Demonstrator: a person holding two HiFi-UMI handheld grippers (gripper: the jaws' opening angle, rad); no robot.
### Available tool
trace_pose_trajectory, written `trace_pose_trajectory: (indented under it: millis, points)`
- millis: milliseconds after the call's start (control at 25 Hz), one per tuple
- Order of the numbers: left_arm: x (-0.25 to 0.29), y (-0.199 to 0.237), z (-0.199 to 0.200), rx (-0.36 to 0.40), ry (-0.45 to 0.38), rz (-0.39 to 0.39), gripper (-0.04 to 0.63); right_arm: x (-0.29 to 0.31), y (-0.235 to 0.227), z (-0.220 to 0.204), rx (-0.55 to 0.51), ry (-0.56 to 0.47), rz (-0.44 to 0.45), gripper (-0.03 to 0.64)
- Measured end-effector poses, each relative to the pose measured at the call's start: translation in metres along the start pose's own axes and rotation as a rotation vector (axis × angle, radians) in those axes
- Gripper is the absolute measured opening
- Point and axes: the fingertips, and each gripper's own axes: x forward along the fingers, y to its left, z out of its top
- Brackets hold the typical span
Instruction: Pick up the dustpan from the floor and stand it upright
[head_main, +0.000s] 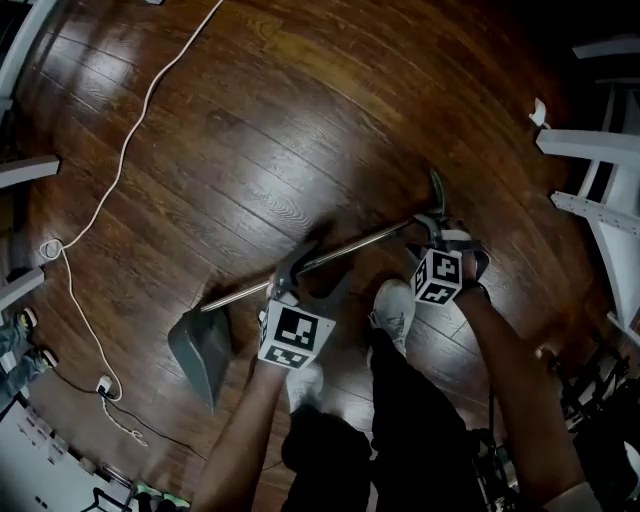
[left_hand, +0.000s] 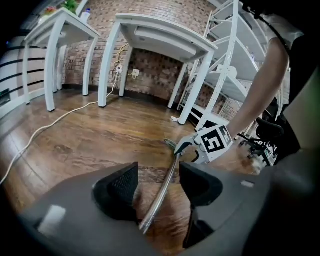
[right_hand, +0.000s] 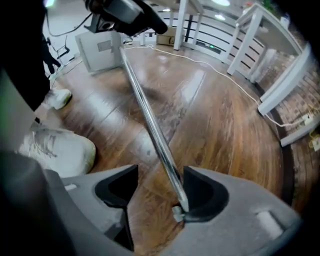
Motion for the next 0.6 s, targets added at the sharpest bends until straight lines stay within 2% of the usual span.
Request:
trace_pose_trajectory:
  millis: [160,240,320,600]
  points:
    - [0.012,0.014,-0.01,0.0,-0.003,0.01,0.274,0.024,-0.009,0.001,-0.098,0.02,0.024,0.257]
    - [0.012,0.015,-0.011,-0.009,-0.001,0.018,0.268,0.026,-0.005,0.0,-0.138,0.03,0.058,0.202]
    - [0.005,0.014,-0.007,-0.027,0.003,0.028,0.265,0.02,0.001,-0.006,-0.183,0.056,0.069,0.106]
    - [-0.064,-0.011,0.046,-0.092,-0.018,0.065,0.253,-0.075,0.005,-0.008,-0.157,0.097,0.085,0.097]
